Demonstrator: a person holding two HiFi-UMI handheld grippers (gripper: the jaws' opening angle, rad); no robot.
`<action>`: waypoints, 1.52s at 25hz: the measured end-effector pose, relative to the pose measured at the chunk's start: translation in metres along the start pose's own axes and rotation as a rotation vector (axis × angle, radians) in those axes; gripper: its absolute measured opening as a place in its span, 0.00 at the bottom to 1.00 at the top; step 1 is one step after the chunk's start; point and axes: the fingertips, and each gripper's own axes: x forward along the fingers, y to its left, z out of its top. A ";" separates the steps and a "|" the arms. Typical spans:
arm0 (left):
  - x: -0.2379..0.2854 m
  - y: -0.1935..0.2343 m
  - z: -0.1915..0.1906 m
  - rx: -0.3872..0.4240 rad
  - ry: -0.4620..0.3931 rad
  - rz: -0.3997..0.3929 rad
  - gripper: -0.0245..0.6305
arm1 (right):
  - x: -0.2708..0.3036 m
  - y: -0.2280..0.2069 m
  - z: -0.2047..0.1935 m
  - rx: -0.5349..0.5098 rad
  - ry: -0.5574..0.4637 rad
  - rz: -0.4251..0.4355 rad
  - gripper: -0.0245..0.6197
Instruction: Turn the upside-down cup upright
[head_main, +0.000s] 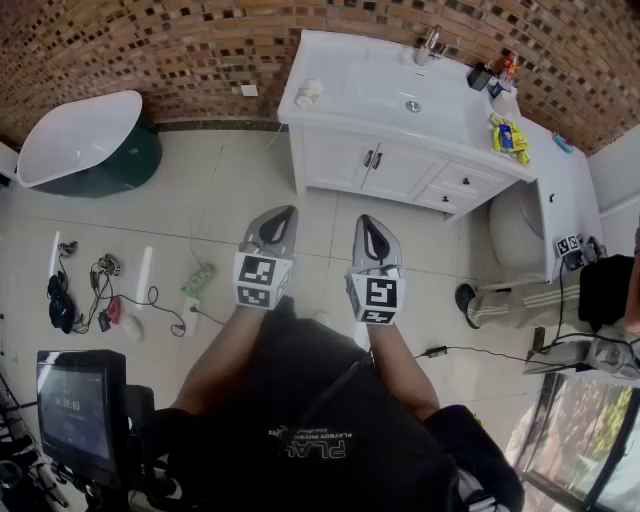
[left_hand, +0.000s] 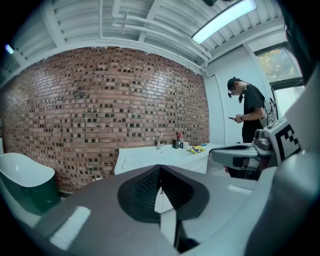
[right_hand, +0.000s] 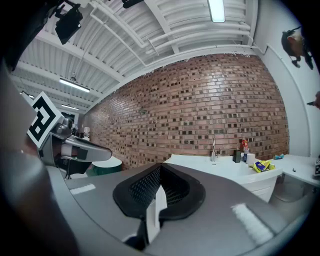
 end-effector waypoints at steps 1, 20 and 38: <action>0.001 -0.002 0.000 -0.001 0.000 0.001 0.04 | -0.001 -0.001 -0.001 0.001 0.001 0.003 0.06; 0.037 0.028 -0.006 -0.019 0.014 0.013 0.04 | 0.048 0.004 -0.013 -0.017 0.038 0.047 0.06; 0.116 0.089 -0.009 -0.039 0.060 -0.005 0.04 | 0.149 -0.010 -0.024 -0.009 0.095 0.024 0.06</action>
